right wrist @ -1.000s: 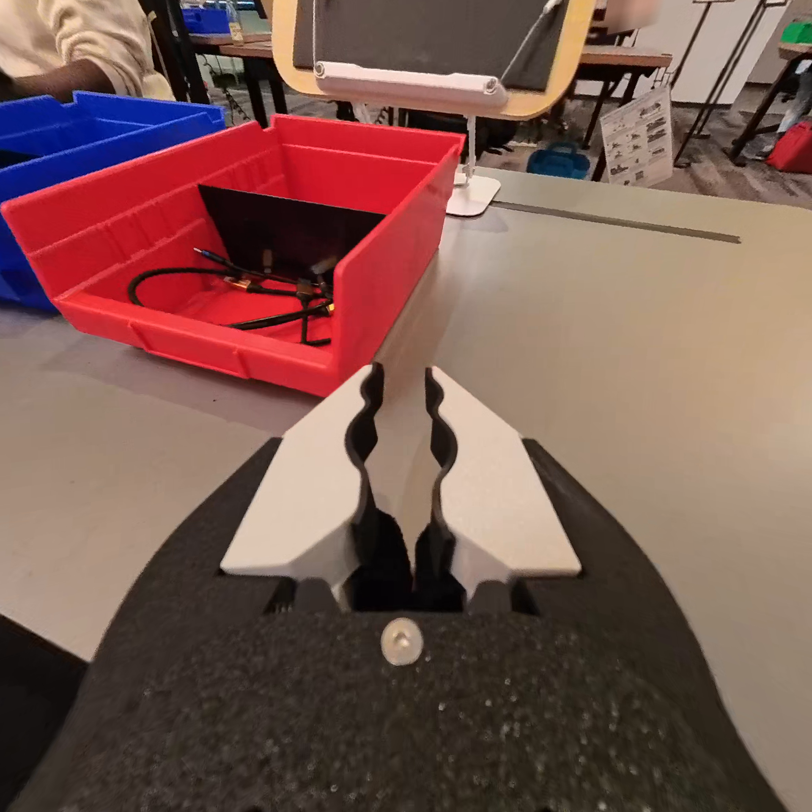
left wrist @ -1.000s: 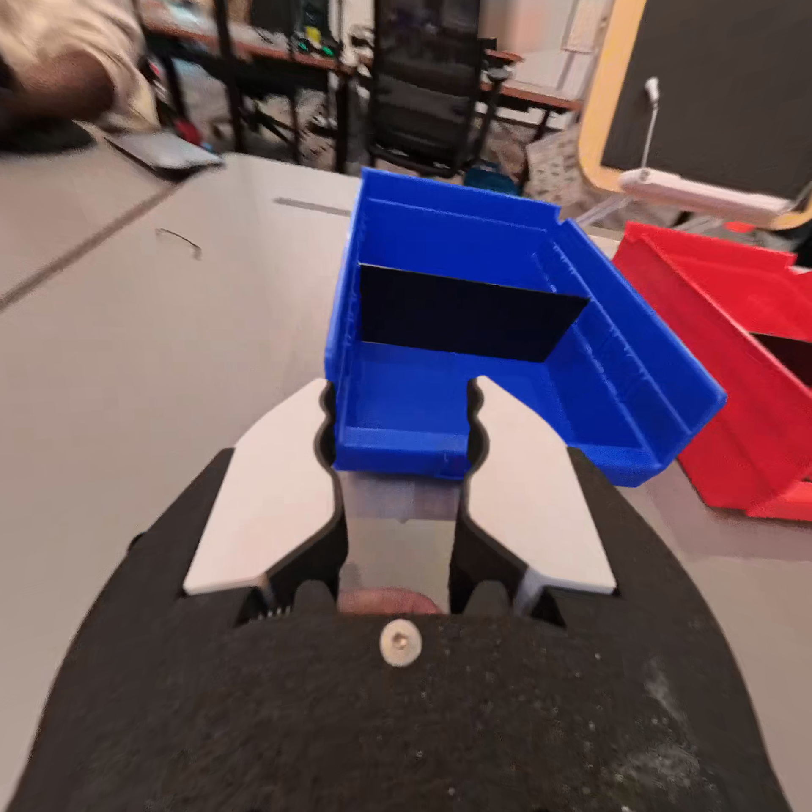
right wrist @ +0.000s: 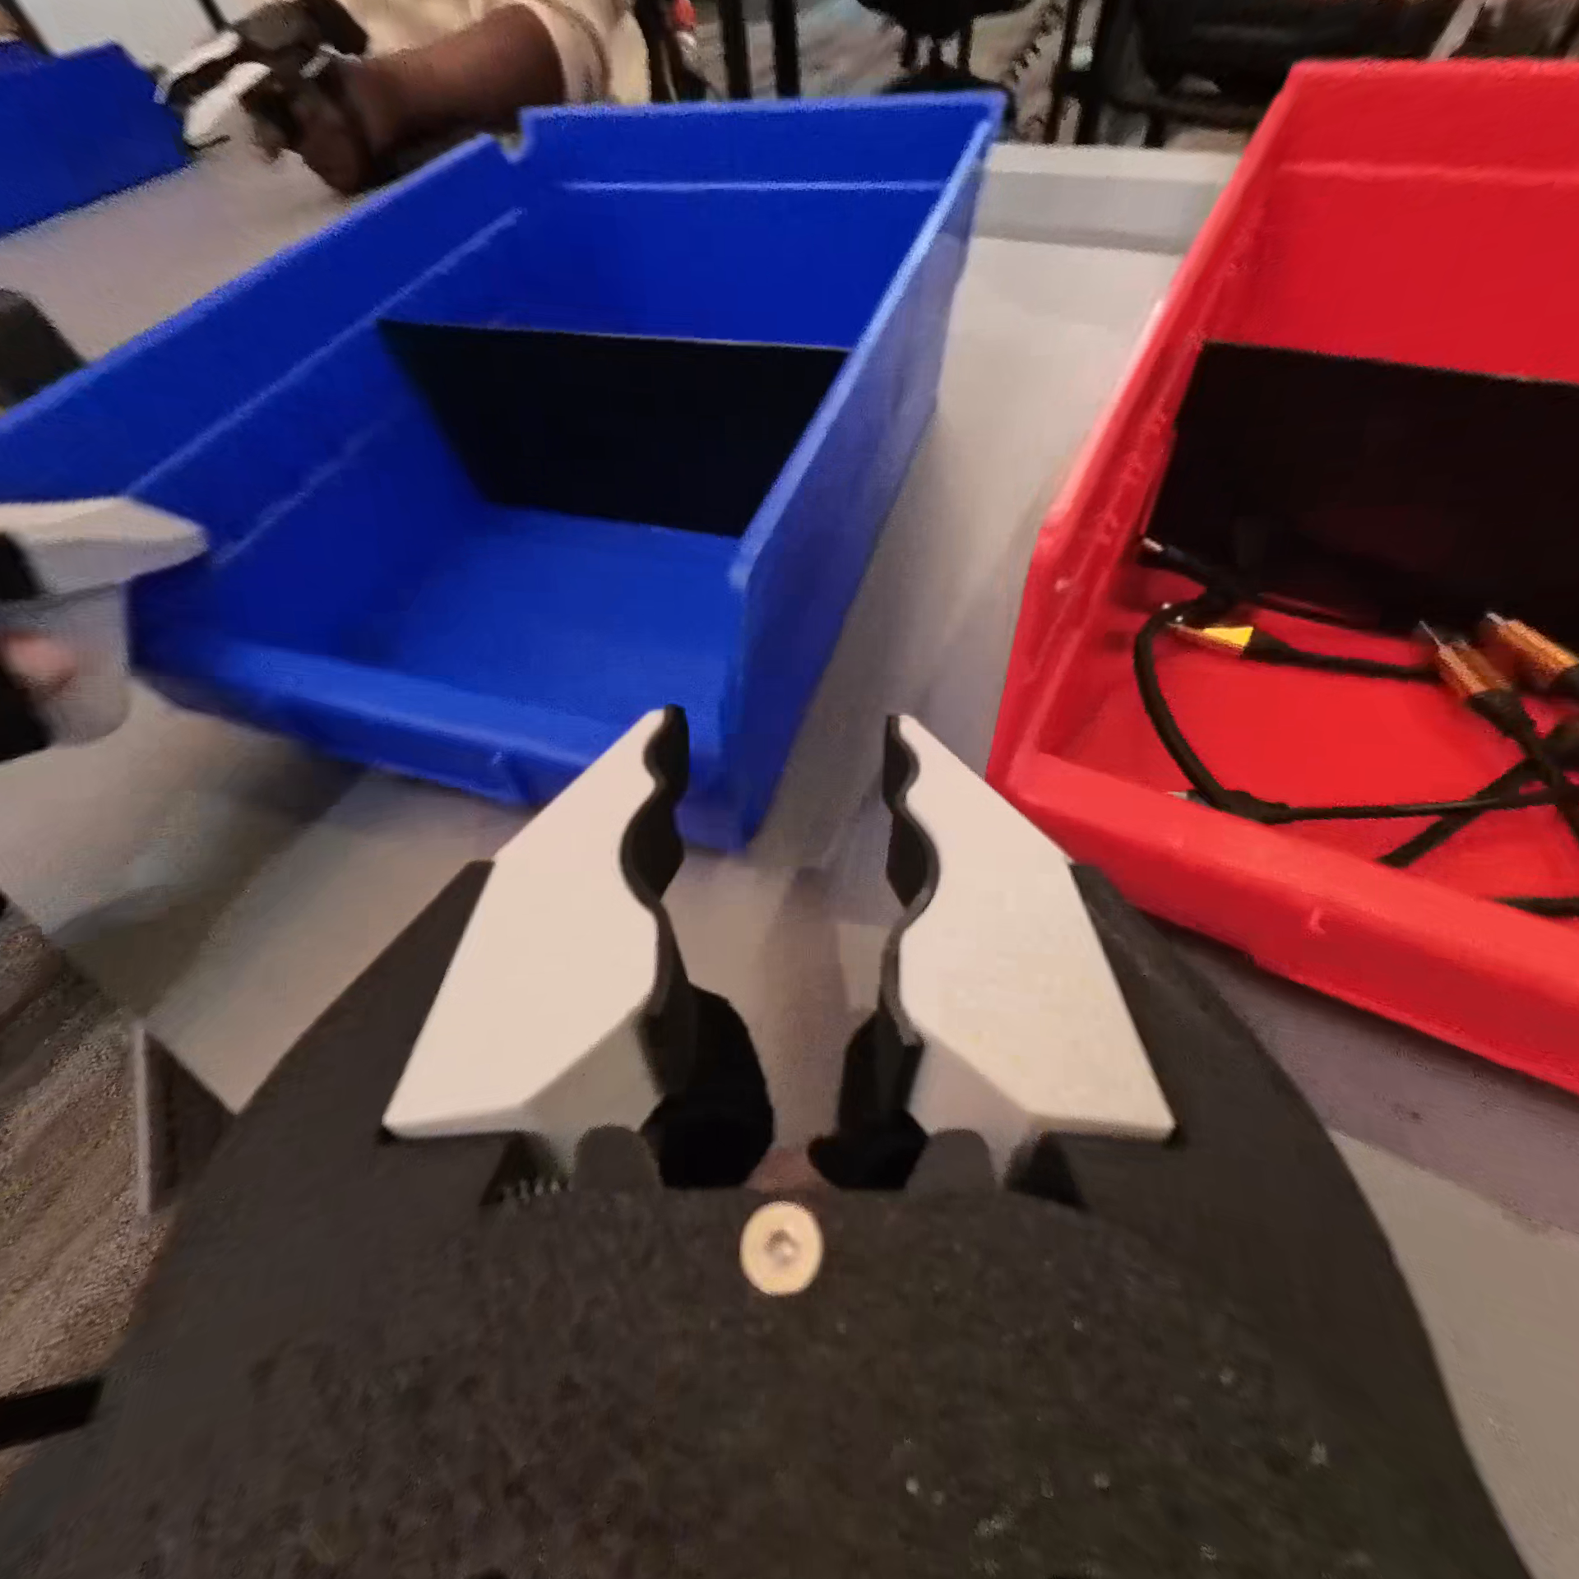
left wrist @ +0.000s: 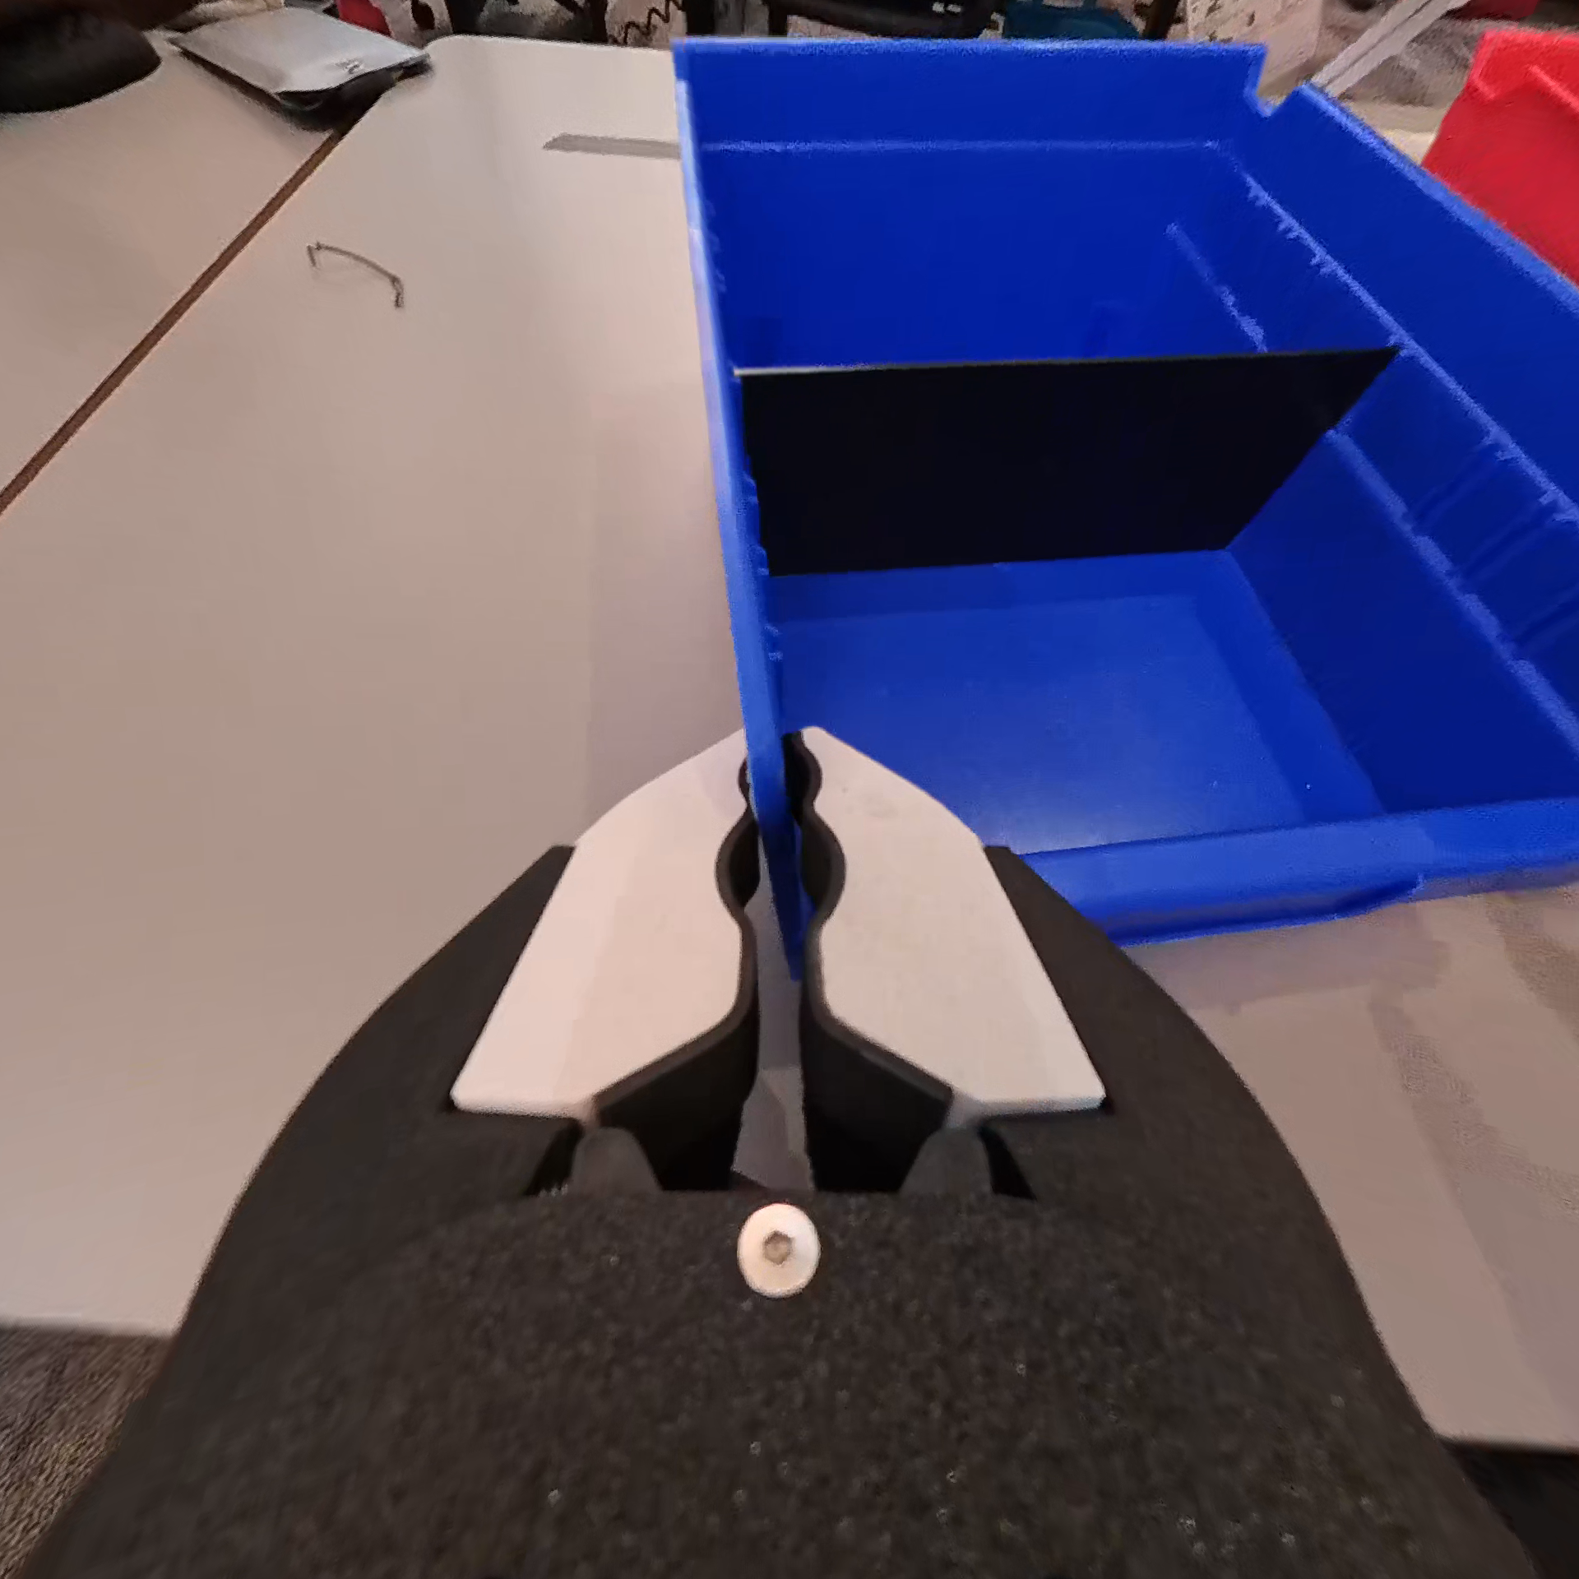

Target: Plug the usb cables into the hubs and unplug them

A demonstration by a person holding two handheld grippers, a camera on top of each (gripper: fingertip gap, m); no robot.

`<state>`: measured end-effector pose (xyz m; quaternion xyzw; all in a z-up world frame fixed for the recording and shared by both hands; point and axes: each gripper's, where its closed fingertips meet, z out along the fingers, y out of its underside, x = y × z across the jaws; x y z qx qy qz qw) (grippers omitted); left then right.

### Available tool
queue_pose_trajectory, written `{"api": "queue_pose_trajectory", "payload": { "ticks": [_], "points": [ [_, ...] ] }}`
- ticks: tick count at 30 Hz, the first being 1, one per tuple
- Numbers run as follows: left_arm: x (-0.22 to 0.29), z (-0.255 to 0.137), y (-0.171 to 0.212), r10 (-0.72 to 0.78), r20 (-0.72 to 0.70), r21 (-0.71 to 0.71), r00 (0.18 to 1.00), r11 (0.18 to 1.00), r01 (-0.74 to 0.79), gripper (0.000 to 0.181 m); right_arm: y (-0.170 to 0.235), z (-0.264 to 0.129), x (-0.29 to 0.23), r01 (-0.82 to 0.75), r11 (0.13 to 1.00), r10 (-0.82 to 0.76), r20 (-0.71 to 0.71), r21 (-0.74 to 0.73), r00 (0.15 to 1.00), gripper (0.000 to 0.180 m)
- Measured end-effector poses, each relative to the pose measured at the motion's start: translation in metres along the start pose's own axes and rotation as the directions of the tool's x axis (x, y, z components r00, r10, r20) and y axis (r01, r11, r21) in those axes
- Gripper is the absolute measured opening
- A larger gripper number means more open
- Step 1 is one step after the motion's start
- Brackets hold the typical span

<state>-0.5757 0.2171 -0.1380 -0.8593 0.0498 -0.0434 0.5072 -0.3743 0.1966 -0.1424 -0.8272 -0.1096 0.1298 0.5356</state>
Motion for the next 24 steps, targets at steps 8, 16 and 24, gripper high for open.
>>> {"api": "queue_pose_trajectory", "payload": {
  "ticks": [8, 16, 24],
  "points": [
    [0.005, -0.053, 0.026, 0.017, 0.078, -0.008, 0.997, 1.000, -0.016, 0.004, 0.002, 0.011, -0.018, 0.002, 0.997, -0.002, -0.005, -0.075, 1.000, 0.006],
    [0.020, -0.102, -0.011, -0.041, 0.135, 0.186, 0.990, 0.982, 0.015, 0.004, -0.066, -0.039, -0.018, 0.165, 0.969, -0.153, -0.077, 0.185, 0.985, 0.002],
    [0.112, -0.115, -0.104, 0.046, 0.023, 0.396, 0.999, 0.917, -0.051, 0.004, -0.150, -0.117, 0.068, 0.207, 0.904, -0.109, -0.266, 0.373, 0.958, 0.003]
  ]
}}
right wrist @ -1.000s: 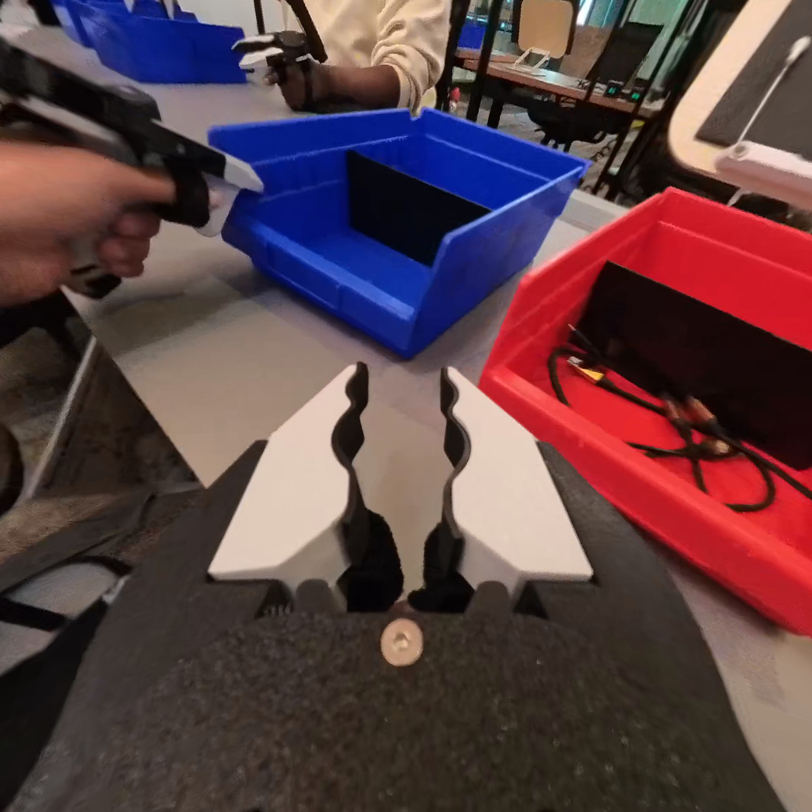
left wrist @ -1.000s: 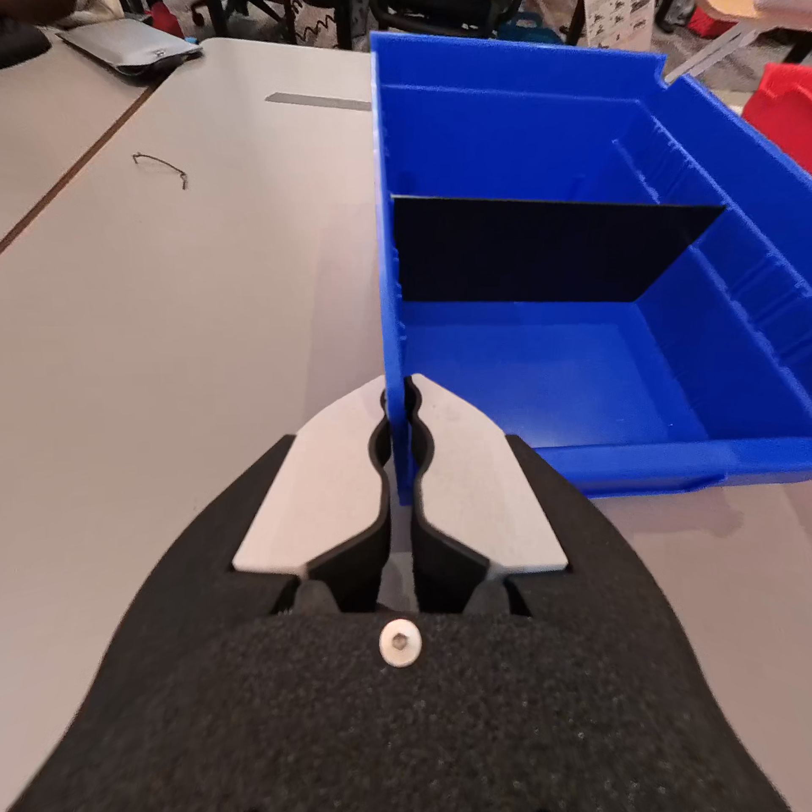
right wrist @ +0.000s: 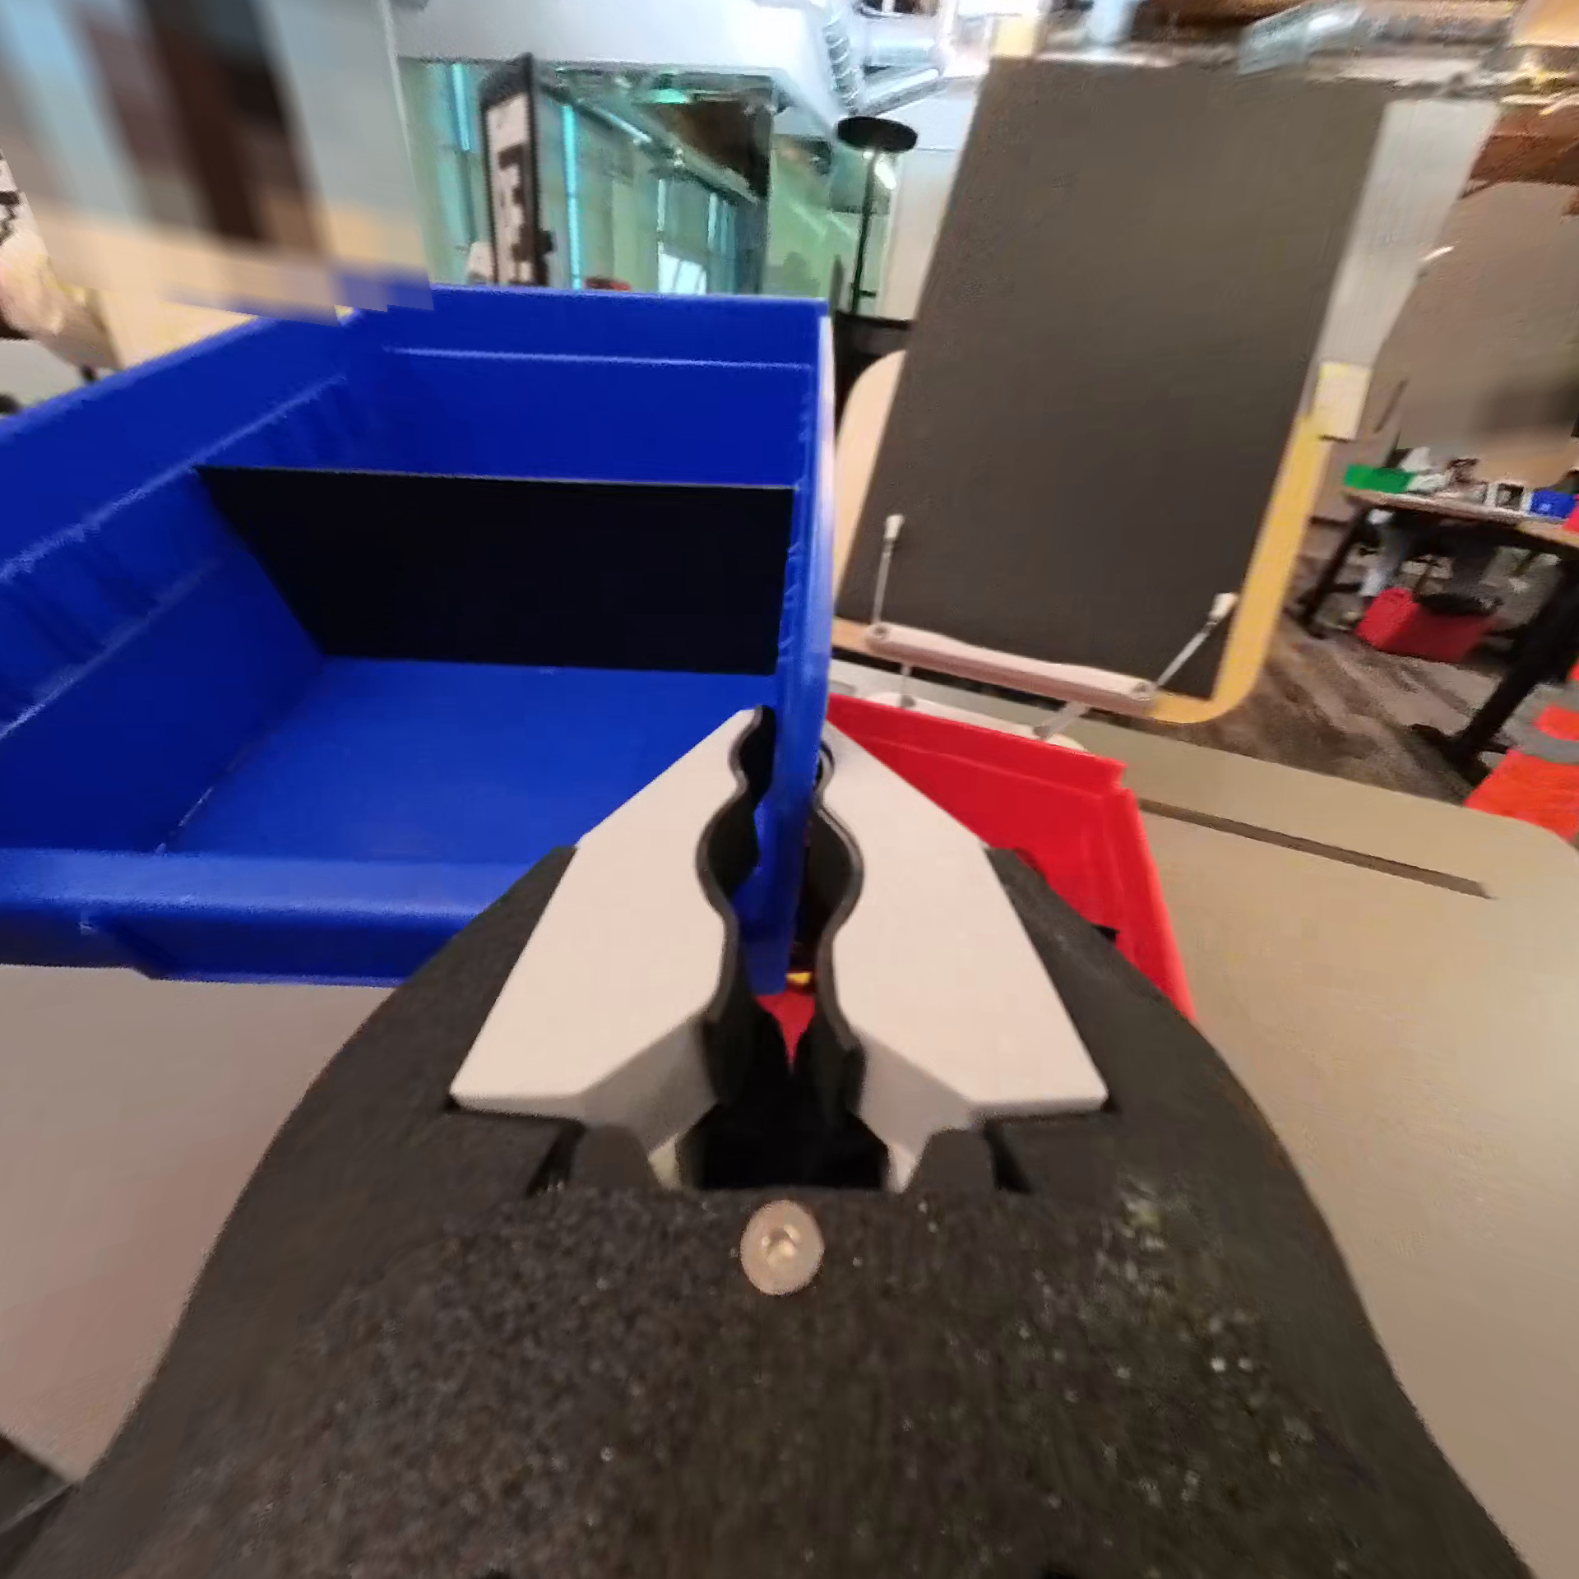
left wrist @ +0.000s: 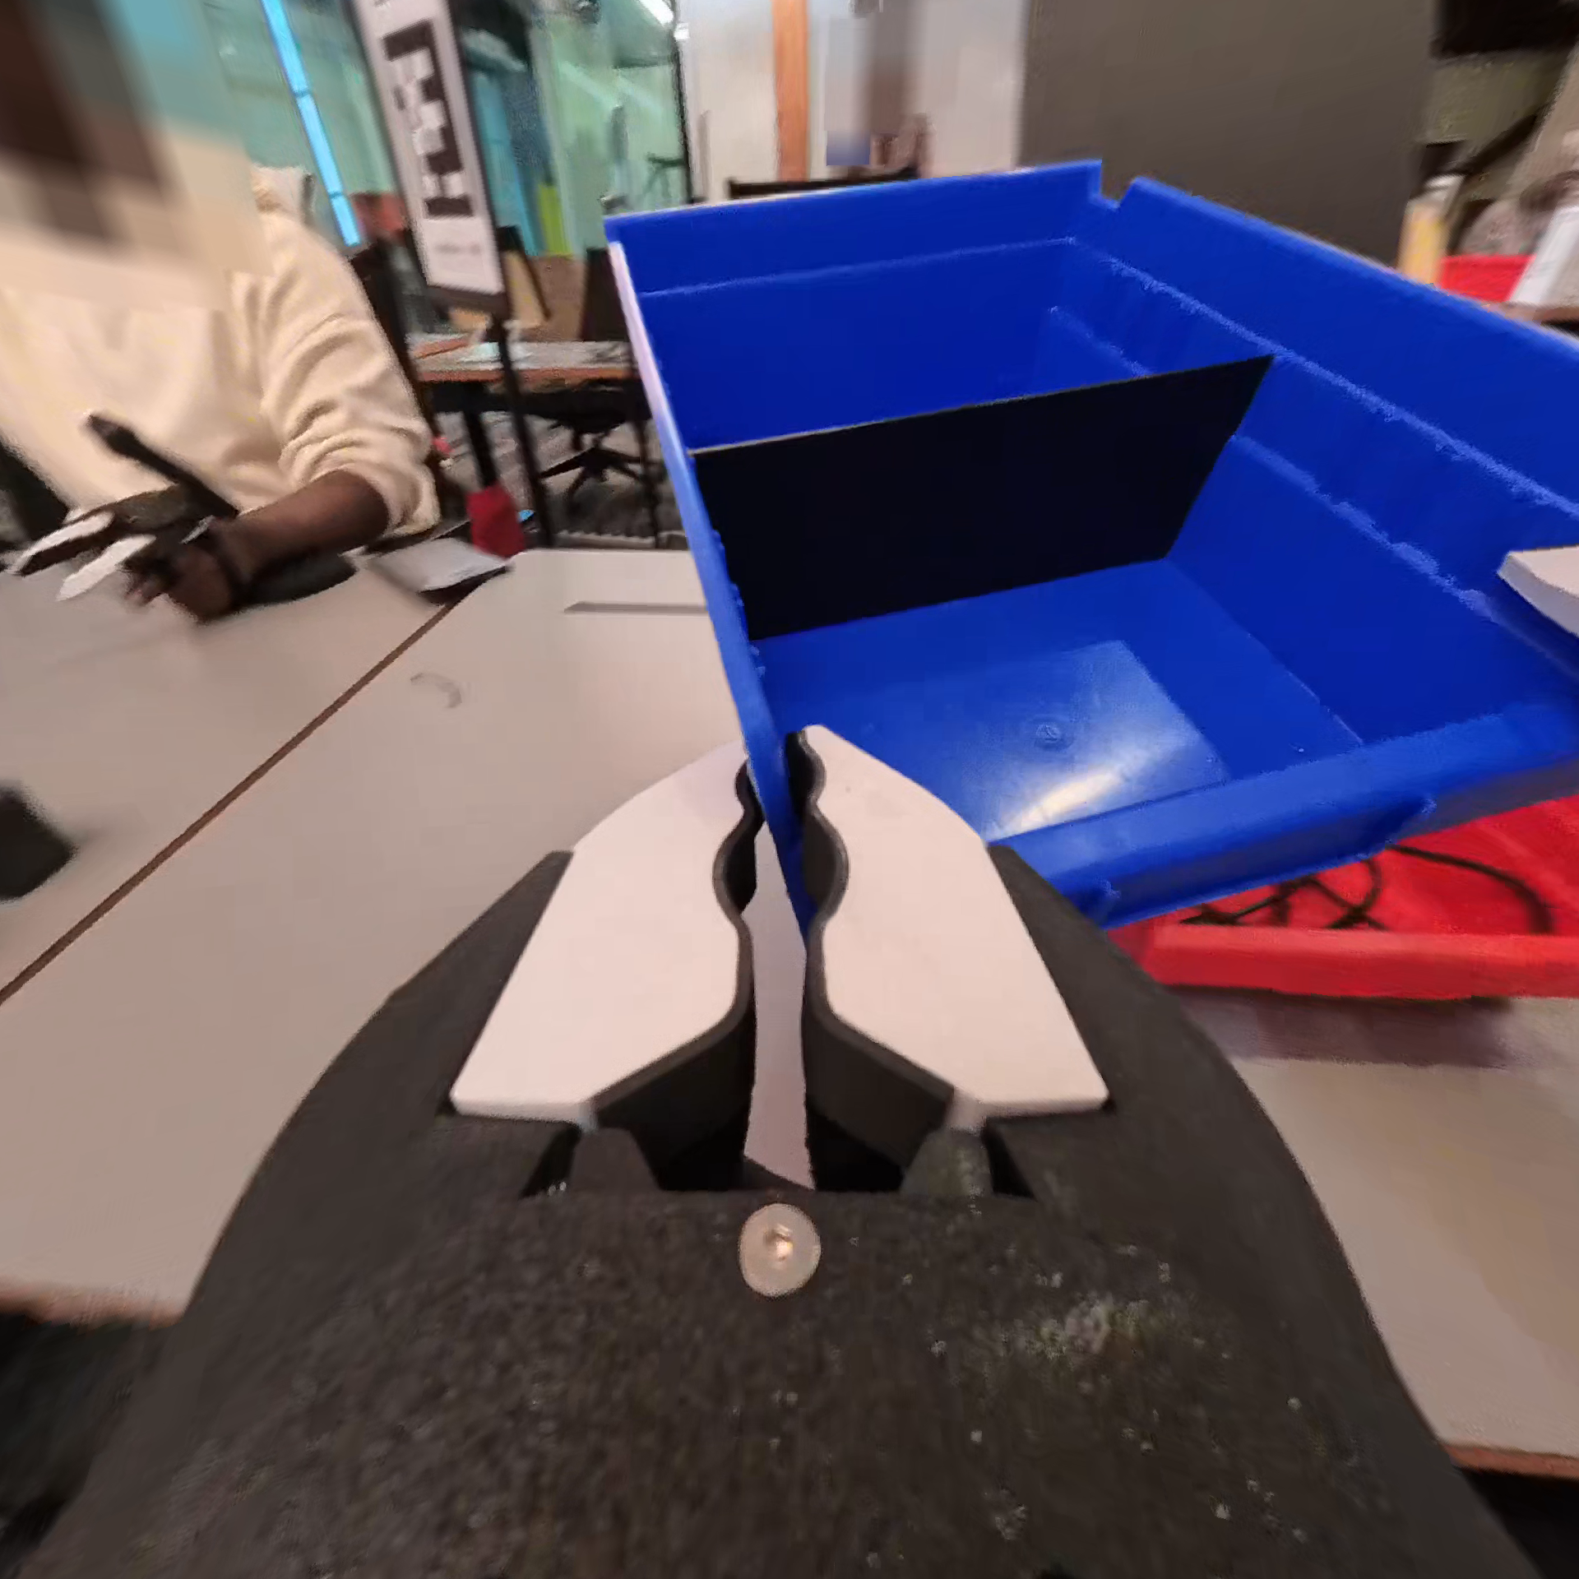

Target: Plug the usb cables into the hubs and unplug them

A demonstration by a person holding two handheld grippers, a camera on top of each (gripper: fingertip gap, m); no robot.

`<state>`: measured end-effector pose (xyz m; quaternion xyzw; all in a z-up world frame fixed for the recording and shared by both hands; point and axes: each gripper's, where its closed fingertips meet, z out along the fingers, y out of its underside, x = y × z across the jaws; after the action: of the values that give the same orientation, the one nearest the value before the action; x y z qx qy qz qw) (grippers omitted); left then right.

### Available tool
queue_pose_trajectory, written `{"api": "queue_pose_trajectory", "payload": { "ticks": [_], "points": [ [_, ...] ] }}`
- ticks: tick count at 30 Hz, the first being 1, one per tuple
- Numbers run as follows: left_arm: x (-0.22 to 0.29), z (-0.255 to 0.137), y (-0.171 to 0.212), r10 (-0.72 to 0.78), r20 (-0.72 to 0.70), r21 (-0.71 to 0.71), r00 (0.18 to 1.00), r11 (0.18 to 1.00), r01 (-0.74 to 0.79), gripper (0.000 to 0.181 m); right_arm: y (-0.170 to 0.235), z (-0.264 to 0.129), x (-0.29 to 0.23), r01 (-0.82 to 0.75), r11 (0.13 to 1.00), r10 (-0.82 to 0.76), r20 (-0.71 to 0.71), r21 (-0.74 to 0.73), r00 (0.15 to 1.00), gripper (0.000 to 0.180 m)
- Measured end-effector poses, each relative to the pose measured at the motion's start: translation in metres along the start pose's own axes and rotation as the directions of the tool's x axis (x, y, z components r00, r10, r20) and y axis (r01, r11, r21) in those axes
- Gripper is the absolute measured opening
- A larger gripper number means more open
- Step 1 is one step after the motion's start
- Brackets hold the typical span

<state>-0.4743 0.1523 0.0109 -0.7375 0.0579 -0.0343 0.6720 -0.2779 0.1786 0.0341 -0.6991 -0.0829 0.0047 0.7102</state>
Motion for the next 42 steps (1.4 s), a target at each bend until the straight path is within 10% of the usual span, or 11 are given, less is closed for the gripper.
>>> {"api": "queue_pose_trajectory", "payload": {
  "ticks": [11, 22, 27, 33, 37, 42],
  "points": [
    [0.305, 0.085, -0.015, 0.065, -0.462, -0.083, 0.885, 0.990, -0.116, 0.005, 0.055, -0.075, 0.303, -0.126, 0.977, 0.036, -0.447, -0.174, 0.894, 0.004],
    [0.481, 0.095, 0.109, 0.085, -0.543, -0.206, 0.835, 0.951, -0.230, 0.010, 0.209, -0.107, 0.450, -0.346, 0.887, 0.184, -0.453, -0.307, 0.872, 0.003],
    [0.489, 0.085, 0.120, -0.011, -0.623, -0.257, 0.782, 0.947, -0.192, 0.020, 0.232, -0.099, 0.453, -0.422, 0.845, 0.257, -0.443, -0.328, 0.859, 0.005],
    [0.427, 0.034, 0.041, -0.117, -0.812, -0.202, 0.572, 0.976, -0.086, 0.033, 0.197, -0.113, 0.466, -0.339, 0.897, 0.164, -0.500, -0.284, 0.851, 0.026],
    [0.302, 0.053, 0.020, -0.054, -0.687, -0.136, 0.725, 0.989, -0.055, 0.040, 0.125, -0.114, 0.454, -0.218, 0.970, 0.129, -0.534, -0.107, 0.836, 0.032],
    [0.173, 0.082, 0.065, 0.088, -0.406, -0.135, 0.909, 0.979, -0.155, 0.048, 0.060, -0.050, 0.321, -0.011, 0.997, -0.008, -0.265, -0.071, 0.964, 0.040]
  ]
}}
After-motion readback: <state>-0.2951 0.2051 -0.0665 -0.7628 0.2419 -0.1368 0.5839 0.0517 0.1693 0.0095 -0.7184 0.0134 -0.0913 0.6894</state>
